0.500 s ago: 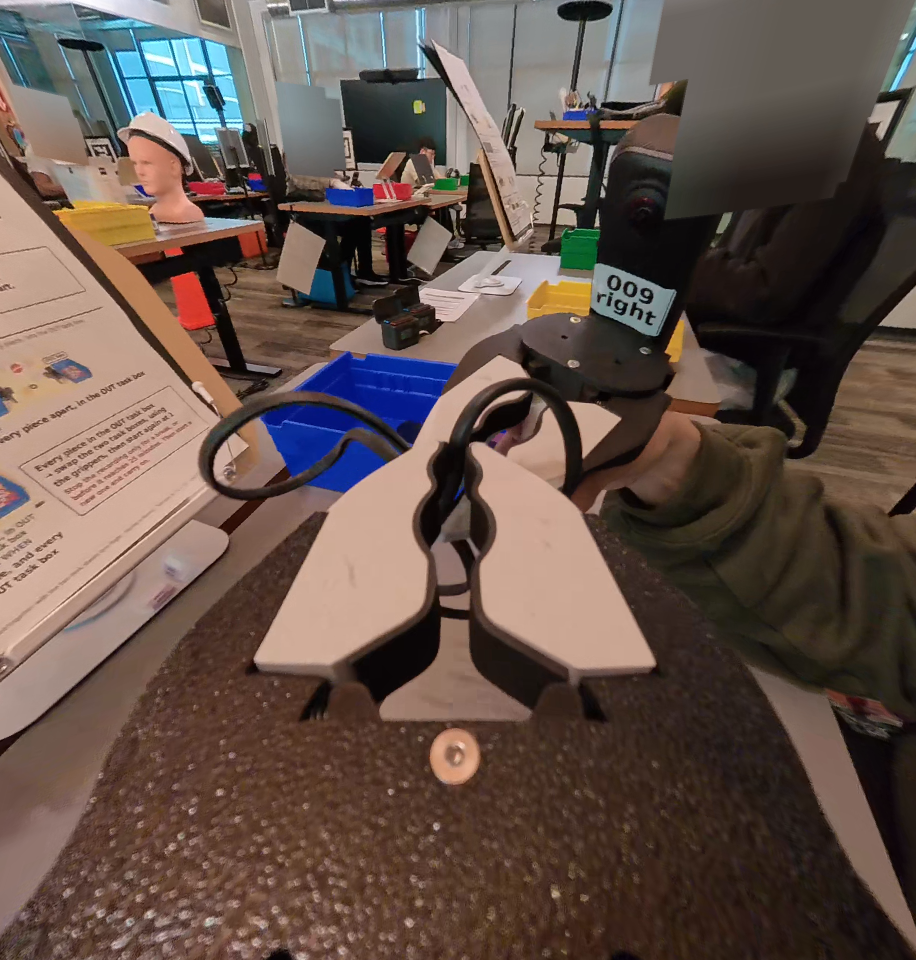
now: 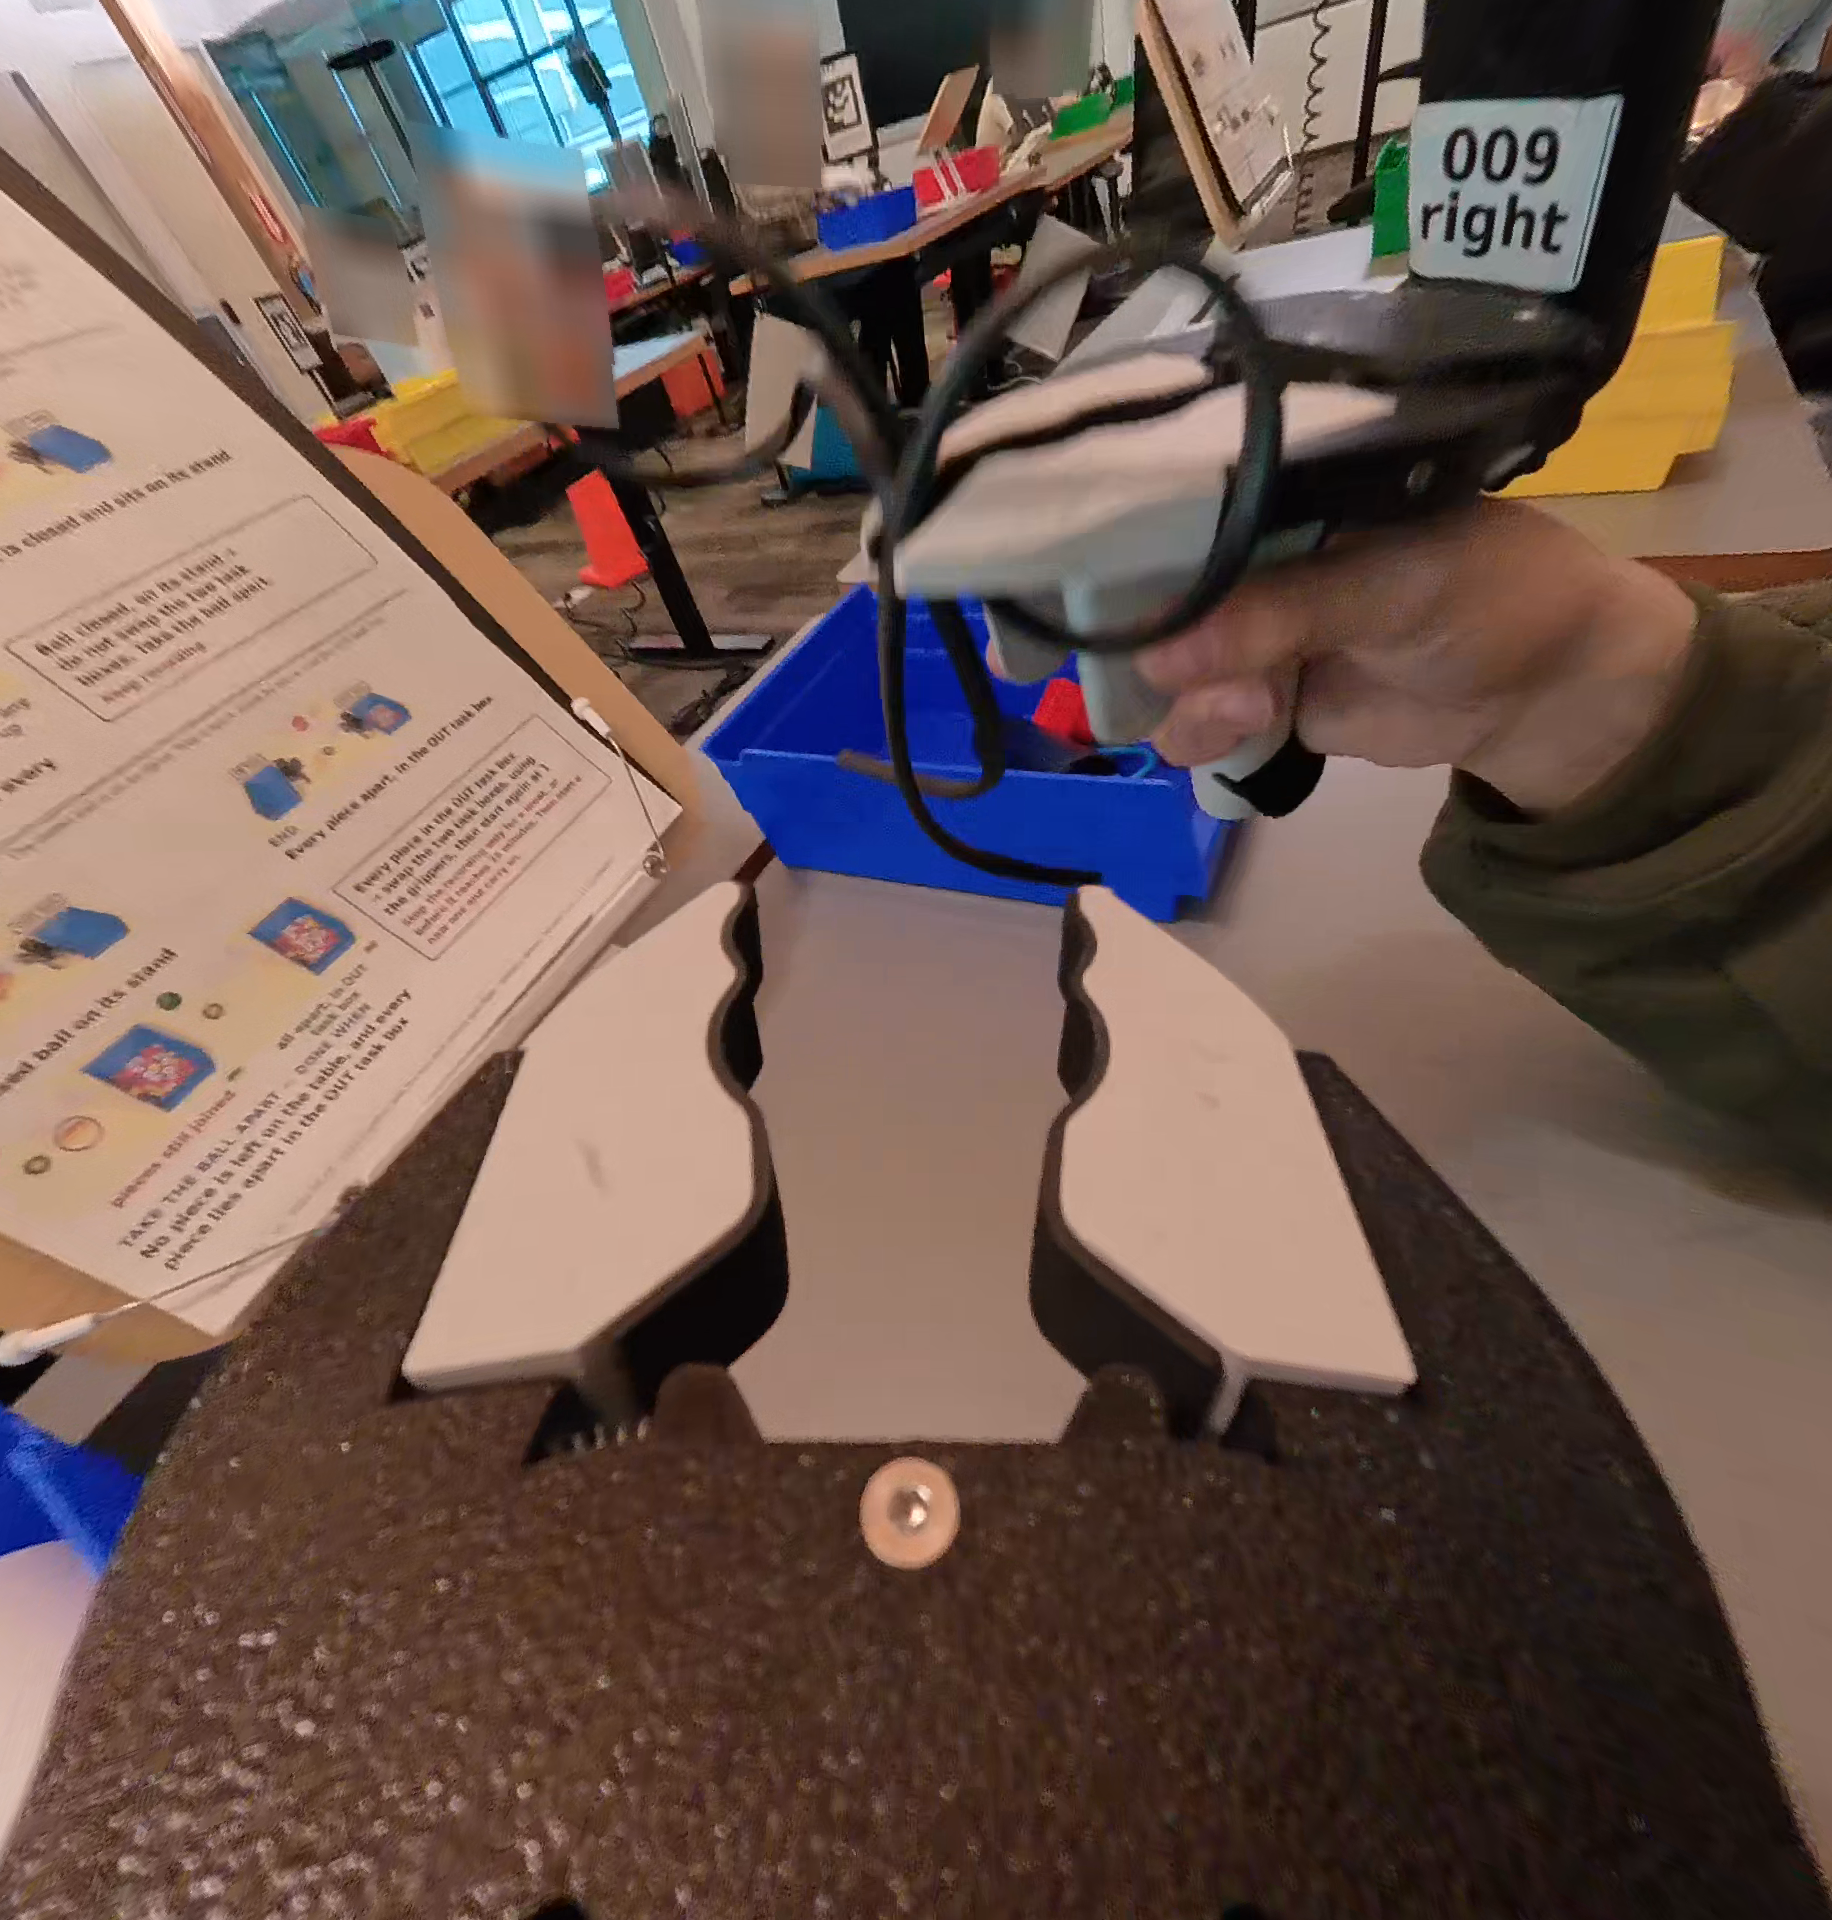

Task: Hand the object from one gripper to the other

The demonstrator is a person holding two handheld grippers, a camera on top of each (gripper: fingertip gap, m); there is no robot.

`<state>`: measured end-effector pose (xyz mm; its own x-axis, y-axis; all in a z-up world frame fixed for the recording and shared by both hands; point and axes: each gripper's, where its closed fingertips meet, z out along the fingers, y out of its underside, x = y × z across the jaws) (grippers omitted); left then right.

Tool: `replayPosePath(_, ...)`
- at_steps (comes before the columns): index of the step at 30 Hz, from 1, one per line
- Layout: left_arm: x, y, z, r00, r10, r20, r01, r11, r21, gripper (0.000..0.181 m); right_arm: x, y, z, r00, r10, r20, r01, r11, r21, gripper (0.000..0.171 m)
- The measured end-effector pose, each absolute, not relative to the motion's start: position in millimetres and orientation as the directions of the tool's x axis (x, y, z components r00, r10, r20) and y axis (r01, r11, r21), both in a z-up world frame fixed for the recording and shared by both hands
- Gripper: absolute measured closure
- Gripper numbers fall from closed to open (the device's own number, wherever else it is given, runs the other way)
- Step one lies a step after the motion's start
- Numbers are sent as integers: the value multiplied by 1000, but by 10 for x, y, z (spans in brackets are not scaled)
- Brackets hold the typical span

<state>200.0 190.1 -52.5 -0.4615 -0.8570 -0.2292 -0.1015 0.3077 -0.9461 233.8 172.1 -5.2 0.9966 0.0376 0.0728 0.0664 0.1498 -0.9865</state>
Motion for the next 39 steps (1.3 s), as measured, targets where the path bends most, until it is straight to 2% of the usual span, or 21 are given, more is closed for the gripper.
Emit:
replayPosePath(3,2048,1837,-671,-493,-850,-189,-161,302,-940,127,2508,1572,27,1000,13,-6,-8,204,-979,165)
replayPosePath(7,2081,1874,-779,-479,-851,-217,-199,346,-917,129,3144,1188,-170,962,-274,-13,9,77,-997,165)
replayPosePath(10,2097,1892,-794,-475,-859,-192,-214,325,-921,132,3748,750,-519,849,-529,-6,-42,-56,-998,164)
replayPosePath(14,2098,1892,-770,-478,-864,-155,-215,287,-934,135,4124,450,-988,759,-651,-24,-177,-172,-969,164)
replayPosePath(17,2095,1912,-774,-474,-866,-159,-219,291,-931,135,4147,458,-1358,759,-649,-54,-308,-284,-908,162)
replayPosePath(19,2100,1932,-779,-469,-869,-158,-222,289,-931,136,4216,424,-1439,725,-689,-5,-311,-320,-895,139)
replayPosePath(20,2103,1941,-783,-467,-871,-153,-226,285,-931,136,4227,418,-1413,715,-699,13,-297,-321,-899,136)
replayPosePath(26,2108,1976,-803,-462,-874,-149,-237,284,-929,136,4090,592,-1118,768,-640,16,-188,-249,-950,138)
replayPosePath(32,2120,2131,-814,-420,-897,-135,-266,264,-927,136,3692,937,-723,854,-506,117,7,-214,-977,139)
replayPosePath(36,2002,2769,-609,-217,-965,-145,-275,203,-940,136,3344,1242,-644,895,-388,220,123,-258,-958,135)
replayPosePath(39,1713,3635,-584,69,-980,-187,-361,150,-921,136,3124,1451,-660,915,-305,265,181,-278,-943,123)
